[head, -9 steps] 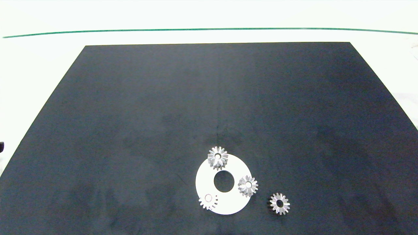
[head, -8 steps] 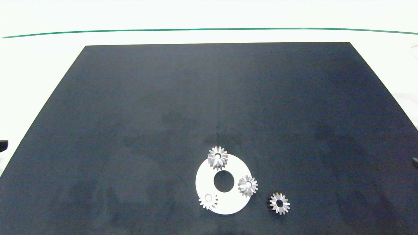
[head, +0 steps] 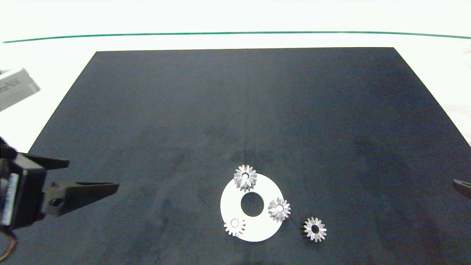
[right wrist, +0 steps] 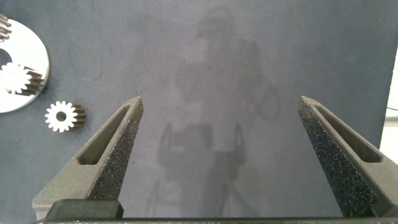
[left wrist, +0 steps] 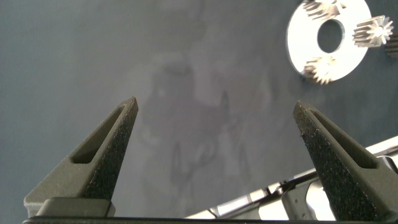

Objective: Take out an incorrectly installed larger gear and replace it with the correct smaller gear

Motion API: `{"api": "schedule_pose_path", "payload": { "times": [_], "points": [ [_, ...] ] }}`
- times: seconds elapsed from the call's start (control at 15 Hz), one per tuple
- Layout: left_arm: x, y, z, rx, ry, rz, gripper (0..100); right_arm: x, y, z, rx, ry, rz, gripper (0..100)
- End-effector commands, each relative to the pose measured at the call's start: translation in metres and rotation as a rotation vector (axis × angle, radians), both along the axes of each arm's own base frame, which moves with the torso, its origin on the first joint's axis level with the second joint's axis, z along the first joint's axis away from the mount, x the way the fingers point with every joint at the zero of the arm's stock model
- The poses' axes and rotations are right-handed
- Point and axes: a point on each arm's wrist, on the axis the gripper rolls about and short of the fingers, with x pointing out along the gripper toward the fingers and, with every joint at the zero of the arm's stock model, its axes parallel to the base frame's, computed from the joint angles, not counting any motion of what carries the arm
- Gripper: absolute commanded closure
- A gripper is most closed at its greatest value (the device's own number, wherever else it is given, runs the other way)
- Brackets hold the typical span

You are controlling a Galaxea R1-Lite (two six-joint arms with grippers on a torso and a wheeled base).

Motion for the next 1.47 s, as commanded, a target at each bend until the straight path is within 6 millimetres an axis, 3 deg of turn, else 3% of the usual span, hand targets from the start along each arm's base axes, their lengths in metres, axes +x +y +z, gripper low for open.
{"api": "schedule_pose_path", "payload": {
  "times": [0.07,0.33,0.6,1.0,1.47],
  "points": [
    [0.041,-0.059,-0.025,0.117,0.089,-0.101,0,0.002,0.001,0.011,0.005,-0.023,0.006,0],
    [0.05,-0.13,-0.034,0.207,0.087,-0.247,0,0.003,0.001,0.021,0.013,-0.051,-0.001,0],
    [0.075,-0.172,-0.04,0.228,0.086,-0.278,0,0.0,0.0,0.027,0.018,-0.078,0.002,0],
    [0.099,-0.197,-0.043,0.29,0.046,-0.319,0,0.0,0.001,0.026,0.02,-0.076,0.009,0],
    [0.113,-0.213,-0.057,0.305,0.063,-0.318,0,0.0,0.001,0.026,0.02,-0.076,0.012,0]
  ]
}}
